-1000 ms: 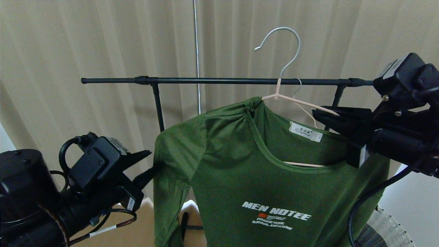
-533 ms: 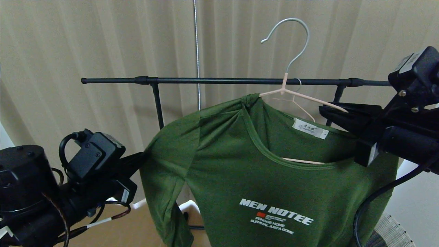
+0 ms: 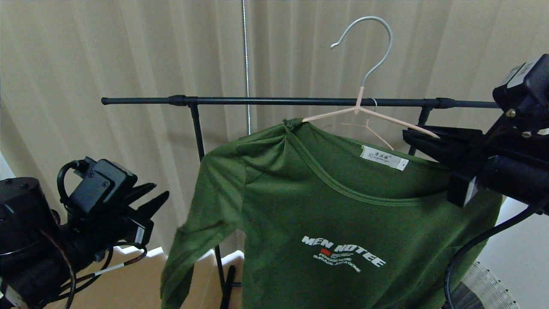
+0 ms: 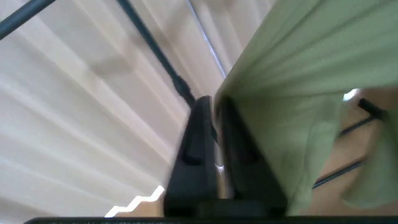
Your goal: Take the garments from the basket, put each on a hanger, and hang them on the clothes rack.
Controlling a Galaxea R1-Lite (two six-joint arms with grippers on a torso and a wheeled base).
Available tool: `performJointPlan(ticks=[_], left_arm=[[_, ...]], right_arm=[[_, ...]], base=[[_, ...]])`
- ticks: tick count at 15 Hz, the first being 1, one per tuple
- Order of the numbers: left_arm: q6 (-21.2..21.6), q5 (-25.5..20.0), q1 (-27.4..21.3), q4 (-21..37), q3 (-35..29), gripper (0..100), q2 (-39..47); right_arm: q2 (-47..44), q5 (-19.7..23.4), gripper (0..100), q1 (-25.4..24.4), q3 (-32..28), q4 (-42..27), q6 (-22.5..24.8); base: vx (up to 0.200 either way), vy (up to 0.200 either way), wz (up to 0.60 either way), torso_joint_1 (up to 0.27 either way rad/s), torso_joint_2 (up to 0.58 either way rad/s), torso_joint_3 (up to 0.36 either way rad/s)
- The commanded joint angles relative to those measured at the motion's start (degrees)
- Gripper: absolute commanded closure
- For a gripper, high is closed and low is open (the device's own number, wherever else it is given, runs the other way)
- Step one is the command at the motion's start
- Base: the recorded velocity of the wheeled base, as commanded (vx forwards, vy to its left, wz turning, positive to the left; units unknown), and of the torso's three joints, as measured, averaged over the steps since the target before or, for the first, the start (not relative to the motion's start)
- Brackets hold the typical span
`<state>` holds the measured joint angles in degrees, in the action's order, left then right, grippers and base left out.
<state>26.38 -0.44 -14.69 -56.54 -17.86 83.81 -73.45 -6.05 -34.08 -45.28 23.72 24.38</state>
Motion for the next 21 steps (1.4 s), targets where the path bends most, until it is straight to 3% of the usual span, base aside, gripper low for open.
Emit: performJointPlan(ticks=[1, 4, 5, 6, 7, 10, 21], left_arm=[[-0.2, -0.2, 0.0, -0.1, -0.1, 0, -0.2], [-1.6, -7.6, 1.9, -1.6, 0.1, 0, -6.6], [-1.7, -7.8, 2.0, -1.6, 0.0, 0, -6.9], [-3.4, -8.3, 4.5, -1.6, -0.8, 0, -8.8], [-5.4, -8.9, 5.4, -1.6, -0.8, 0, -9.4], [-13.7, -10.8, 5.6, -0.9, 0.5, 0, -10.9], [-14.1, -12.5, 5.5, -1.5, 2.6, 0, -15.1]], right_arm=[[-0.1, -0.1, 100, 0.2, 0.2, -0.1, 0.0], [-0.2, -0.5, 100, 4.2, 1.4, -1.2, 0.2], [-0.2, -0.7, 100, 4.5, 1.4, -1.5, 0.2], [0.6, -4.1, 100, 7.3, 1.0, -8.3, 0.2], [0.9, -4.4, 100, 7.4, 0.6, -10.5, 0.2], [0.3, -6.4, 100, 10.4, 0.9, -11.4, 0.1], [0.1, -8.6, 100, 11.1, 1.6, -10.7, -1.1]], base=[[0.0, 0.0, 0.0, 0.0, 0.0, 0.0], [0.0, 0.0, 0.0, 0.0, 0.0, 0.0], [0.0, 0.0, 0.0, 0.0, 0.0, 0.0], [0.0, 0.0, 0.0, 0.0, 0.0, 0.0], [0.0, 0.0, 0.0, 0.0, 0.0, 0.0], [0.0, 0.0, 0.0, 0.0, 0.0, 0.0], [0.0, 0.0, 0.0, 0.0, 0.0, 0.0]])
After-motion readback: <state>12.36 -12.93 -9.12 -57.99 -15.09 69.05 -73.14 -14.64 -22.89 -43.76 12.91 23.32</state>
